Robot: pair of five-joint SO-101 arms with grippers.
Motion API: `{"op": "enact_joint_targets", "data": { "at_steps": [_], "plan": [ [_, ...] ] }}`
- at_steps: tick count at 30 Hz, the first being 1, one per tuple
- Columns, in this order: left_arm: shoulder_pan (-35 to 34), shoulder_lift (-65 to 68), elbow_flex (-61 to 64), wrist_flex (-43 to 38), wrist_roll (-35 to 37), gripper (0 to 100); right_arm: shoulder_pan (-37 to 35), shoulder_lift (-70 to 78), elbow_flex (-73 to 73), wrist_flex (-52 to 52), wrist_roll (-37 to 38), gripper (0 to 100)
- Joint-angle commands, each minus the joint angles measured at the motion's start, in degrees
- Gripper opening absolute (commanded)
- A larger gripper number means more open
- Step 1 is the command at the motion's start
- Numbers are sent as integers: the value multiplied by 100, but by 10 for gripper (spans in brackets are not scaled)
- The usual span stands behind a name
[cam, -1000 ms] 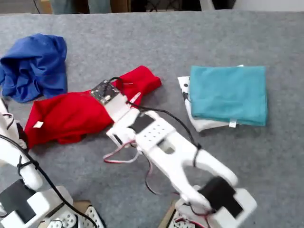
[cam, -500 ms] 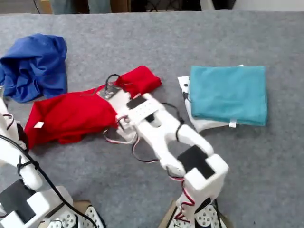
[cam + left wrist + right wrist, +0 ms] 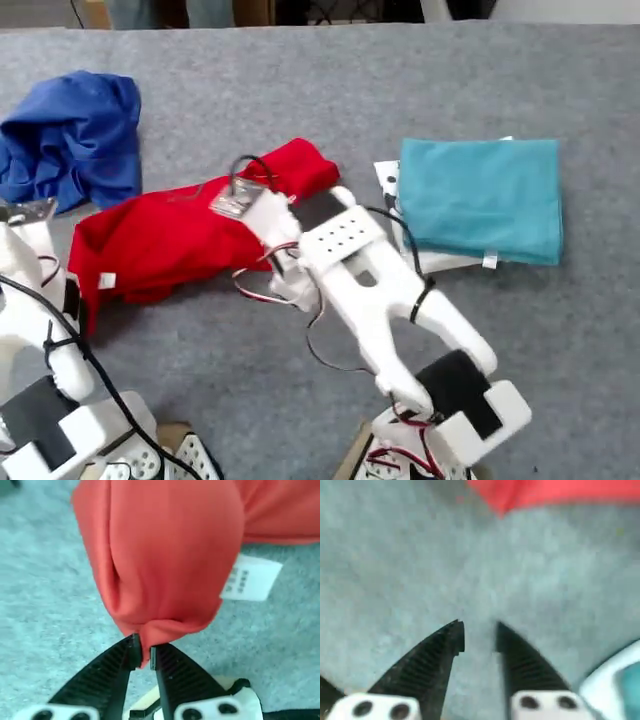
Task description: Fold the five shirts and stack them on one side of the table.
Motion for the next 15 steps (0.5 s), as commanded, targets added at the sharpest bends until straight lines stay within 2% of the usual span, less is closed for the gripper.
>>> {"op": "enact_joint_targets", "data": {
  "at_steps": [1,4,6,8,10,12,15],
  "plan": [
    [-13,-229,75,62,-35,29,-360,462,-769,-527,26,383],
    [-145,-229,84,79,-26,29,-651,1534,-1174,-1134,79,377],
    [-251,-229,84,79,97,29,-765,2211,-1473,-1371,79,325],
    [-374,-229,84,79,281,29,-730,2695,-1771,-1257,70,196],
    [-462,-229,75,79,325,29,-571,2844,-1903,-1002,35,14],
    [-549,-229,66,132,325,29,-387,2747,-1877,-607,70,42],
    [-593,-229,31,325,316,29,-97,2440,-1543,26,141,15]
  ]
}}
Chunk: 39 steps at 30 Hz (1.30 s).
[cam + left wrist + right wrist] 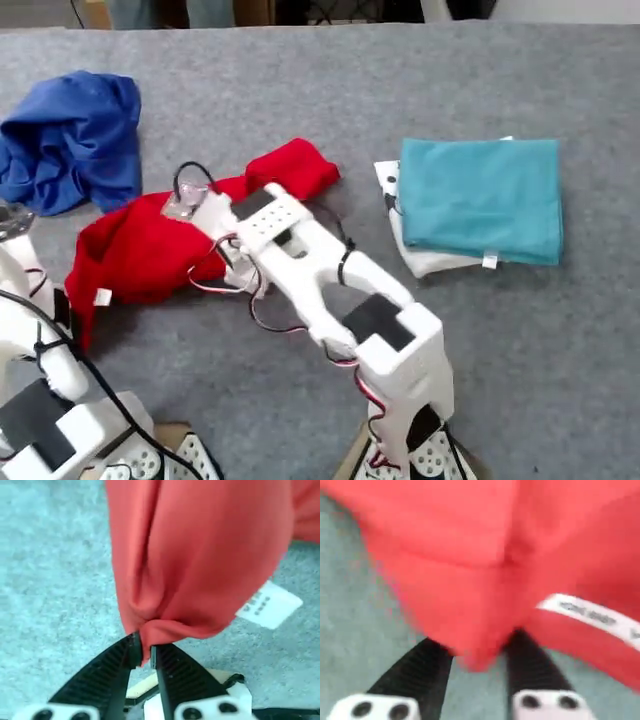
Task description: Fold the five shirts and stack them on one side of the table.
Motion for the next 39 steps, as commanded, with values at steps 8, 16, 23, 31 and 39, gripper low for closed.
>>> {"op": "enact_joint_targets", "data": {
  "at_steps": [8,16,23,31,39],
  "plan": [
    [-40,-229,-13,193,44,29,1257,-2448,3398,202,2110,18],
    [-22,-229,-13,237,18,29,949,-4462,3257,-475,1275,204],
    [-92,-229,13,264,18,29,-422,-3204,1684,-1662,-70,320],
    [-75,-229,13,237,53,29,-651,-884,400,-1916,-730,123],
    [-75,-229,13,229,26,29,-624,-734,171,-571,-712,13]
  ]
}}
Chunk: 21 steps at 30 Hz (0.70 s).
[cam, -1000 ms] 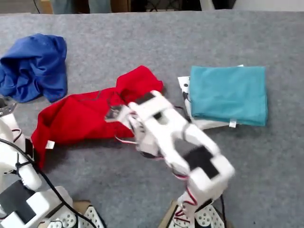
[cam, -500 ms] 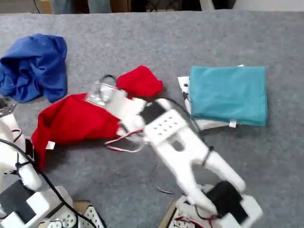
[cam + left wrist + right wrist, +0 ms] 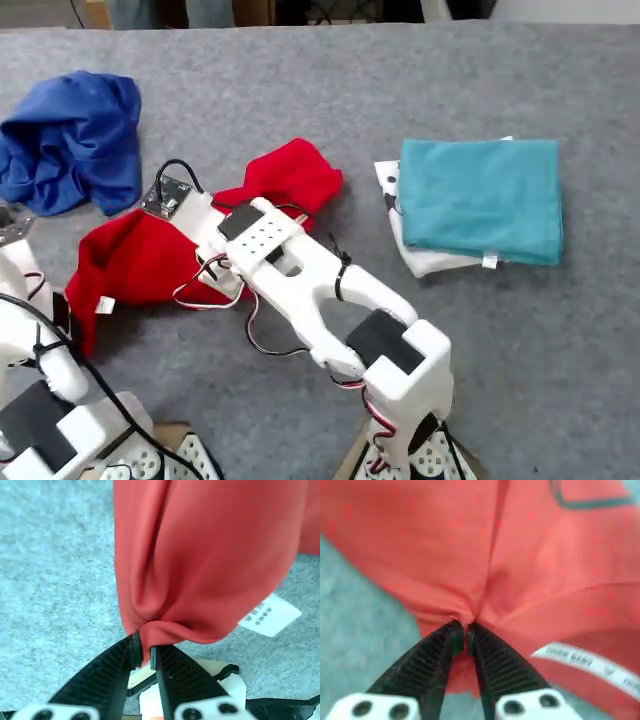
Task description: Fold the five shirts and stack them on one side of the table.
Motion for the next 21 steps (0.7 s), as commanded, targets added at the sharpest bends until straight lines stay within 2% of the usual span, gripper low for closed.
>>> {"op": "enact_joint_targets", "data": {
  "at_steps": [1,4,8,18,21],
  "plan": [
    [-31,-176,13,62,26,29,-18,-242,-198,809,35,13],
    [-13,-176,4,53,26,29,-18,-549,215,1345,396,13],
    [13,-167,-4,53,18,29,79,-1235,1402,1310,853,14],
    [22,-123,-48,-167,18,29,176,-4374,6369,-782,2936,15],
    [22,-123,-57,-237,18,29,316,-5675,6949,-826,3235,15]
  ]
}}
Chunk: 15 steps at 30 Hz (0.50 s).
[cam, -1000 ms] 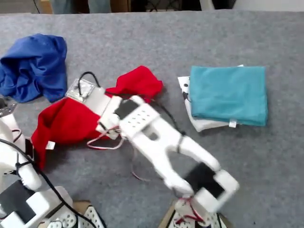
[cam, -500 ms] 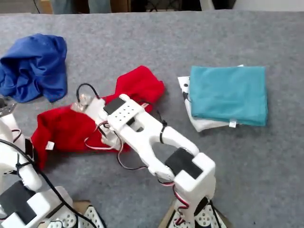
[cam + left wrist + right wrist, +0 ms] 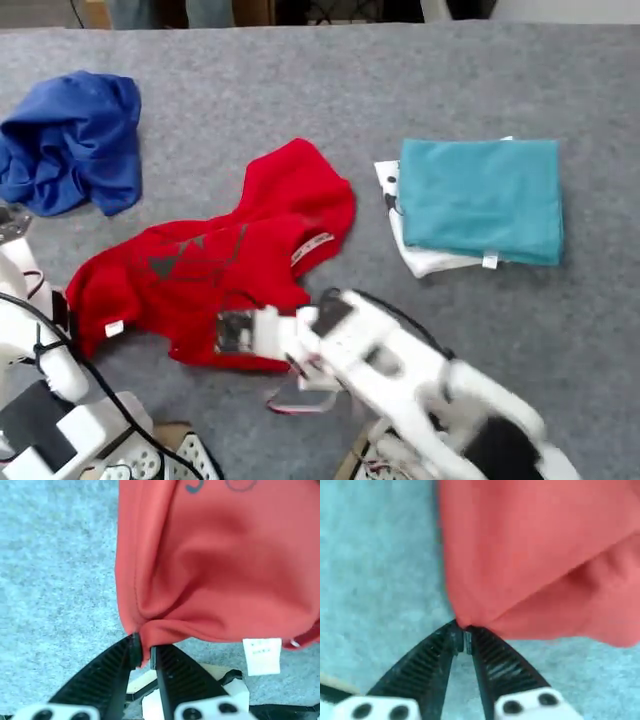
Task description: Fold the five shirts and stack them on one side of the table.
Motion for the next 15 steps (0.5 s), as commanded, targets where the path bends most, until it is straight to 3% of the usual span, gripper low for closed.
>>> {"op": "enact_joint_targets", "data": {
  "at_steps": [1,4,10,15],
  "plan": [
    [22,-123,-57,-62,18,29,378,-1516,866,70,290,15],
    [22,-123,-57,-62,18,29,826,-2563,321,633,264,24],
    [163,-123,-31,-53,26,29,818,-2949,-989,1415,-826,227],
    [497,-123,4,-9,62,29,62,-2316,-1613,1275,-1785,142]
  ]
}}
